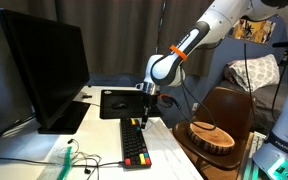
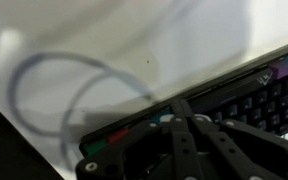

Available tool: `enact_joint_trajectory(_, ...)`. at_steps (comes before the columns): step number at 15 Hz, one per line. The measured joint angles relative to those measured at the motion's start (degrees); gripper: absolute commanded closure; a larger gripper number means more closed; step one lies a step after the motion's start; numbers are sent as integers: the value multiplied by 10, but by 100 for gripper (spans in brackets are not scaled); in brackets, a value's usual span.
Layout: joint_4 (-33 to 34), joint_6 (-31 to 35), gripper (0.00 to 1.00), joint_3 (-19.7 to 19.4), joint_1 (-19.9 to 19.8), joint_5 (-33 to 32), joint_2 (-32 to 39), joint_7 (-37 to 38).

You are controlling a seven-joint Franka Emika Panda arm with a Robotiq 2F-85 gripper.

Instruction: Press a key on the keyboard

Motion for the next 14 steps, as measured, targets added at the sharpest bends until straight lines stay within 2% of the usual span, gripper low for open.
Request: enact_joint_trajectory(14, 18, 21, 100, 7, -10, -11, 25, 2)
